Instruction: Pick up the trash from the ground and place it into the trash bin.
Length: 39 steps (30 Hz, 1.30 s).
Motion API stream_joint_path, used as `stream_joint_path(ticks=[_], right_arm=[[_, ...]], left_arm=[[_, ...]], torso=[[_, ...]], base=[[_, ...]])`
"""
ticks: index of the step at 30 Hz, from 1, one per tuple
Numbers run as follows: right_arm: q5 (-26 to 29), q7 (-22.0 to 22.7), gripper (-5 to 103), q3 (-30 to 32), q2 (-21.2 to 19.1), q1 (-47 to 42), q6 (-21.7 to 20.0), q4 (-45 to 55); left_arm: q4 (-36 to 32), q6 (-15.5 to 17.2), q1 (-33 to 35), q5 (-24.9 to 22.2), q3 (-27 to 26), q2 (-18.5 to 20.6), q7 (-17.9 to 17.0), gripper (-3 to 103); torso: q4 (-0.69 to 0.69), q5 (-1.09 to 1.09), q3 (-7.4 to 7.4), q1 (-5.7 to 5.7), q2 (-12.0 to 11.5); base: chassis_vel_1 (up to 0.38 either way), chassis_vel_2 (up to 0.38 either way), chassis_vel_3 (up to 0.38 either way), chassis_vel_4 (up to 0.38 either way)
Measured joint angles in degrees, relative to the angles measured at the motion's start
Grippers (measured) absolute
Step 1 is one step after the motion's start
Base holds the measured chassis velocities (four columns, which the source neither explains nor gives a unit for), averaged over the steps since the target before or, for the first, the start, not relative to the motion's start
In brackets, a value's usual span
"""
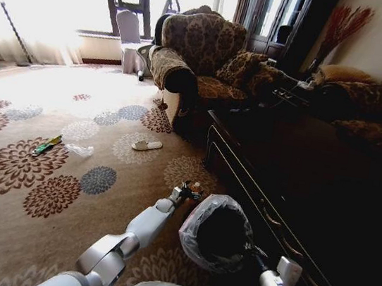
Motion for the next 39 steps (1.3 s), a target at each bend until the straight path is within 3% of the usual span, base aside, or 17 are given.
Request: stream_joint_path(ticks=[5, 7, 9, 13, 15, 16, 22, 24, 30, 36, 37, 38, 39], right_arm=[[-0.63, -0.37, 0, 0.45, 0.47, -0.86, 0.24, 0.05], [-0.66, -0.39, 0, 0.54, 0.50, -0.91, 0.30, 0.08], [-0.68, -0.40, 0, 0.66, 0.52, -0.88, 0.40, 0.12], [-0.68, -0.40, 0, 0.66, 0.50, -0.83, 0.42, 0.14], [-0.68, -0.40, 0, 0.66, 0.52, -0.84, 0.44, 0.15], [-0.72, -0.40, 0, 0.66, 0.58, -0.89, 0.47, 0.16], [-1.24, -0.42, 0, 0.69, 0.70, -1.10, 0.48, 0.22], [-2.30, -1.00, 0, 0.53, 0.68, -1.00, 0.65, 0.02], [-4.58, -1.87, 0, -2.73, -0.26, 2.17, 0.53, -2.26], [-6.83, -2.91, 0, -10.20, -2.81, 11.74, -0.36, -9.39], [-6.83, -2.91, 0, -10.20, -2.81, 11.74, -0.36, -9.39], [-7.09, -3.25, 0, -10.41, -2.77, 12.08, -0.43, -9.91], [-7.85, -3.66, 0, -9.51, -1.04, 11.54, -0.71, -10.69]], left_arm=[[2.68, -0.25, -1.49, 4.32, -2.14, -0.30, -0.35, 86], [2.88, -0.15, -1.54, 4.75, -2.34, -0.31, -0.50, 86], [3.37, -0.02, -1.59, 5.16, -2.57, -0.31, -0.57, 78], [3.91, -0.01, -1.62, 5.20, -2.86, -0.30, 0.42, 65], [3.93, -0.01, -1.62, 5.10, -3.00, -0.28, 0.84, 65], [3.93, -0.01, -1.56, 4.95, -3.08, -0.27, 1.12, 57], [2.78, -0.15, -0.57, 3.72, -3.14, -0.25, 1.88, 48], [-0.07, -0.15, 0.79, 2.01, -2.83, -0.22, 1.56, 42], [-9.05, -3.29, 4.59, 0.87, -3.24, 3.63, 0.49, 40], [-24.77, -7.11, 11.69, -1.64, -6.15, 13.22, -0.94, 40], [-24.77, -7.11, 11.69, -1.64, -6.15, 13.22, -0.94, 40], [-27.13, -7.64, 12.41, -2.50, -6.45, 14.18, -0.13, 40], [-33.66, -8.16, 13.50, -6.12, -6.11, 16.73, 2.79, 40]], torso=[[0.01, 0.01, 0.01, 0.00, 0.00], [0.02, 0.00, 0.00, 0.00, 0.00], [0.01, 0.00, 0.00, 0.00, 0.00], [0.01, 0.00, 0.00, 0.00, 0.00], [0.01, 0.00, 0.00, 0.00, 0.00], [0.02, 0.00, 0.00, 0.00, 0.00], [0.01, 0.00, 0.00, 0.00, 0.00], [0.01, 0.00, 0.01, 0.00, 0.00], [-0.01, 0.02, 0.00, 0.00, 0.00], [0.09, 0.00, 0.01, 0.00, 0.00], [0.09, 0.00, 0.01, 0.00, 0.00], [0.10, 0.01, 0.01, 0.00, -0.01], [0.05, 0.01, 0.01, 0.00, 0.00]], base=[[0.000, 0.000, 0.000, 0.000], [0.000, 0.000, 0.000, 0.000], [0.000, 0.000, 0.000, 0.000], [0.000, 0.000, 0.000, 0.000], [0.000, 0.000, 0.000, 0.000], [0.000, 0.000, 0.000, 0.000], [0.000, 0.000, 0.000, 0.000], [0.000, 0.000, 0.000, 0.000], [0.000, 0.000, 0.000, 0.000], [0.000, 0.000, 0.000, 0.000], [0.000, 0.000, 0.000, 0.000], [0.000, 0.000, 0.000, 0.000], [0.000, 0.000, 0.000, 0.000]])
